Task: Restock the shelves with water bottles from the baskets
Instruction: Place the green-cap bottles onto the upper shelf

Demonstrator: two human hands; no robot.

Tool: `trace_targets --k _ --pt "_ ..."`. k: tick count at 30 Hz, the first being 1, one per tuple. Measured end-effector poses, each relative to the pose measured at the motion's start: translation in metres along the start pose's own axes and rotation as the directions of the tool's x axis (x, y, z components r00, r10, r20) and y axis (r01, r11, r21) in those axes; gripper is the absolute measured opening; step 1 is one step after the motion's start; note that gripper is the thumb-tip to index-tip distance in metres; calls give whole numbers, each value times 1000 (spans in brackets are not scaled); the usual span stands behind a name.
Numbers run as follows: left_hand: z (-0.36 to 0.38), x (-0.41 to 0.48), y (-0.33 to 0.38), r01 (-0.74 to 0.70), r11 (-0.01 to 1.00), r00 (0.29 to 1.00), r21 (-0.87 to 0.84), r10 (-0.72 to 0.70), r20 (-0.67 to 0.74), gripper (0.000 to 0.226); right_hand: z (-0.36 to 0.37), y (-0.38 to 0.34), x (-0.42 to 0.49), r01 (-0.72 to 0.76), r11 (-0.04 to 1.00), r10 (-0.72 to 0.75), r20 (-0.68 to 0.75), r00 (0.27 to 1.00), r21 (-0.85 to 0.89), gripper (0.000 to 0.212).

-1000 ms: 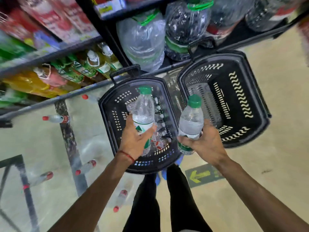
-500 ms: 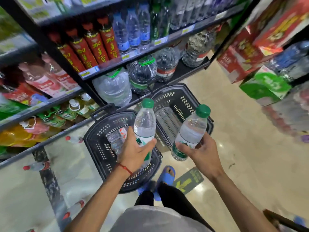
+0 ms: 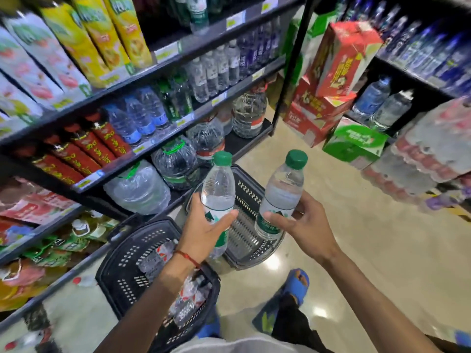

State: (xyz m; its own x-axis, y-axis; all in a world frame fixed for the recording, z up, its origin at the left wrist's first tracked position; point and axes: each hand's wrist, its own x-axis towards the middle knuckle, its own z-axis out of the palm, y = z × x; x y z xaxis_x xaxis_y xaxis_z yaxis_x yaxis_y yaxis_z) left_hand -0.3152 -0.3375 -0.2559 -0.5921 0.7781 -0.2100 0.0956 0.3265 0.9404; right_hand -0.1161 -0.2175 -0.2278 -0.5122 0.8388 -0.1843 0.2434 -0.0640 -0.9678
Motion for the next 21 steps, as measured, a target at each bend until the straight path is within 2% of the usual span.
trace_targets --k 12,21 --pt "172 63 111 -24 998 979 -61 11 -204 50 -193 -16 119 130 992 -128 180 975 2 62" --pt "236 148 167 -98 990 960 -105 66 -273 49 -274 -43 235 183 983 -182 238 954 18 57"
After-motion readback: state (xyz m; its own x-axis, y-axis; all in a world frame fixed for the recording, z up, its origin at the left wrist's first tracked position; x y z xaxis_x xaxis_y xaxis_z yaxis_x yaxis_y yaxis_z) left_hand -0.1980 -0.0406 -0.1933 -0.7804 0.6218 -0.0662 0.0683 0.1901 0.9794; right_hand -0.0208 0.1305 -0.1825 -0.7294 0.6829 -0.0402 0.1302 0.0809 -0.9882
